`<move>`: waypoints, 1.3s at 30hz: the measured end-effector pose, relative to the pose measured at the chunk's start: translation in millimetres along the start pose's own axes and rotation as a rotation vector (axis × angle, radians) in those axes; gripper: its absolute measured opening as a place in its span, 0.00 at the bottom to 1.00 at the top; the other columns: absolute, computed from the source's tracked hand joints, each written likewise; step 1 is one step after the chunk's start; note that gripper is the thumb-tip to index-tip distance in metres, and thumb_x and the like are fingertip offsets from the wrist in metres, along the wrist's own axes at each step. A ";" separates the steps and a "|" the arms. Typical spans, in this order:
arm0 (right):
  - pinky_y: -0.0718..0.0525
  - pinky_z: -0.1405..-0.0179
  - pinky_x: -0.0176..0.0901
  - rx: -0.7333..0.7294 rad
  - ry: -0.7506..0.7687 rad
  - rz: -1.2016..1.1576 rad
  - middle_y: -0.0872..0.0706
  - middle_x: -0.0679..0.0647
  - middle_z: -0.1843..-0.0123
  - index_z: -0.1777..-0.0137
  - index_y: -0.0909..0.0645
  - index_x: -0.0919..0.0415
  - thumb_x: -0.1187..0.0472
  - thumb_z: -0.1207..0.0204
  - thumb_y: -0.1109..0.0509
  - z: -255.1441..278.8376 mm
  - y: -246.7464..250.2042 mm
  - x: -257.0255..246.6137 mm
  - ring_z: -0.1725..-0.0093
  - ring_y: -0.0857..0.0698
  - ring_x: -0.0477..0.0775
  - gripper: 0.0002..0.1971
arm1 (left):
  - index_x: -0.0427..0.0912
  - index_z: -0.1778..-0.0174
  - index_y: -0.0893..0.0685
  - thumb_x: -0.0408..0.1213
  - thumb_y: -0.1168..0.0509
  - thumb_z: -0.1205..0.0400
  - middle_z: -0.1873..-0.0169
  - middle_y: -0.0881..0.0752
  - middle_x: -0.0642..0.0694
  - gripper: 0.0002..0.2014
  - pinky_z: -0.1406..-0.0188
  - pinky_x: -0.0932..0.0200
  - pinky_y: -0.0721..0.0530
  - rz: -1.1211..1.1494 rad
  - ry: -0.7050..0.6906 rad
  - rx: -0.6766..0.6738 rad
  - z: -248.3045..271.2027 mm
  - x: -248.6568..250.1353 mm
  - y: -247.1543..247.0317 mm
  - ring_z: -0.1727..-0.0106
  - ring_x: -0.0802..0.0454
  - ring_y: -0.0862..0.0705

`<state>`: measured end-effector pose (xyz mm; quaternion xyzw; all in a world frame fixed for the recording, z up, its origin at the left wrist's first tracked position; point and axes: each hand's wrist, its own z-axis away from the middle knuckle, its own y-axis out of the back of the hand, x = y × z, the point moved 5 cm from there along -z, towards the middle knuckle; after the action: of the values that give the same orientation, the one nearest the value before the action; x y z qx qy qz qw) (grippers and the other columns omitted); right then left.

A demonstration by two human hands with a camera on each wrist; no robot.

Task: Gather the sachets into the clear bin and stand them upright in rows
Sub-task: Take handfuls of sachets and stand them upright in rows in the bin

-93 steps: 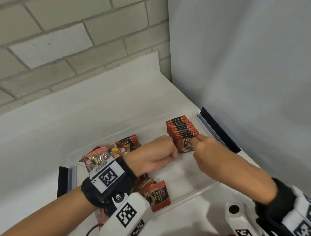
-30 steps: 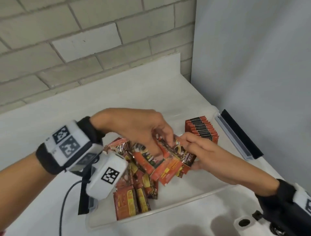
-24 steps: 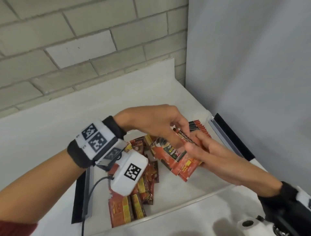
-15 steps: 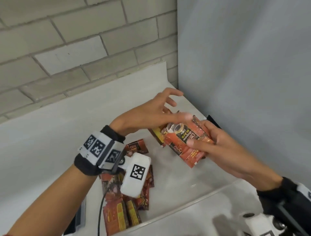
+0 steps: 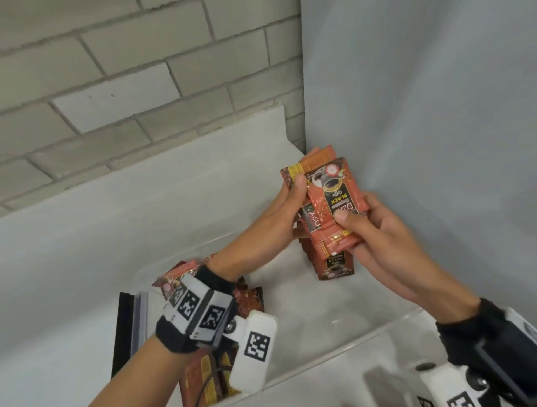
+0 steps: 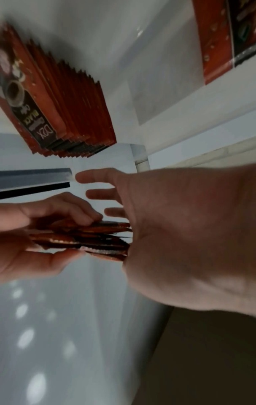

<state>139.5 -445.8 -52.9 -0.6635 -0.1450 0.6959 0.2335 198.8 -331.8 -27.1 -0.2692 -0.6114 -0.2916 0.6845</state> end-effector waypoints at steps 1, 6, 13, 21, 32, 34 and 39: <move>0.13 0.55 0.38 -0.001 0.004 -0.002 0.09 0.53 0.45 0.35 0.26 0.60 0.57 0.41 0.25 0.2 0.7 -0.3 0.46 0.10 0.51 0.32 | 0.61 0.26 0.32 0.63 0.50 0.20 0.33 0.18 0.57 0.27 0.37 0.51 0.17 0.015 0.018 0.009 -1.0 -0.8 0.1 0.30 0.55 0.20; 0.13 0.57 0.38 -0.024 0.016 0.036 0.09 0.52 0.47 0.37 0.25 0.57 0.54 0.44 0.21 1.3 3.3 0.3 0.49 0.09 0.50 0.32 | 0.65 0.26 0.33 0.61 0.52 0.16 0.30 0.23 0.41 0.22 0.38 0.37 0.17 0.211 -0.059 0.161 -0.4 8.5 16.9 0.31 0.41 0.20; 0.13 0.54 0.44 -0.057 0.051 0.078 0.11 0.52 0.42 0.30 0.28 0.50 0.56 0.43 0.15 0.1 0.7 4.2 0.45 0.11 0.53 0.39 | 0.39 0.27 0.25 0.45 0.52 0.11 0.32 0.20 0.32 0.22 0.30 0.39 0.23 0.188 0.043 0.131 1.9 5.2 12.8 0.30 0.36 0.22; 0.12 0.54 0.45 -0.095 0.122 0.107 0.10 0.46 0.44 0.27 0.32 0.38 0.70 0.27 0.34 2.5 -7.1 -5.2 0.45 0.10 0.52 0.33 | 0.55 0.18 0.39 0.56 0.22 0.35 0.26 0.23 0.40 0.50 0.39 0.22 0.26 0.655 0.127 -0.153 2.0 -10.7 11.8 0.30 0.34 0.22; 0.20 0.51 0.35 -0.008 0.280 0.519 0.16 0.48 0.39 0.40 0.19 0.32 0.39 0.25 0.32 0.4 -3.9 -7.1 0.39 0.16 0.47 0.14 | 0.42 0.37 0.17 0.28 0.39 0.18 0.41 0.15 0.32 0.15 0.52 0.30 0.14 0.502 0.145 -0.247 9.0 -17.7 -11.0 0.45 0.32 0.14; 0.19 0.48 0.36 0.076 0.324 0.588 0.22 0.47 0.38 0.44 0.18 0.30 0.35 0.30 0.28 0.7 -0.1 -8.9 0.36 0.19 0.45 0.15 | 0.47 0.39 0.14 0.28 0.36 0.19 0.41 0.16 0.30 0.16 0.51 0.32 0.13 0.444 0.118 -0.273 10.5 -15.7 -13.4 0.44 0.31 0.14; 0.16 0.40 0.50 0.166 0.408 0.533 0.21 0.49 0.36 0.38 0.18 0.39 0.47 0.29 0.25 -2.0 6.1 -10.3 0.38 0.17 0.45 0.18 | 0.59 0.21 0.33 0.31 0.36 0.19 0.29 0.21 0.40 0.32 0.53 0.29 0.14 0.514 0.043 -0.198 4.5 -14.3 -1.1 0.39 0.31 0.16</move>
<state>140.8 -456.5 -47.4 -0.7823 0.1403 0.5947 0.1210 193.8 -328.3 -40.8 -0.4750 -0.4767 -0.1724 0.7193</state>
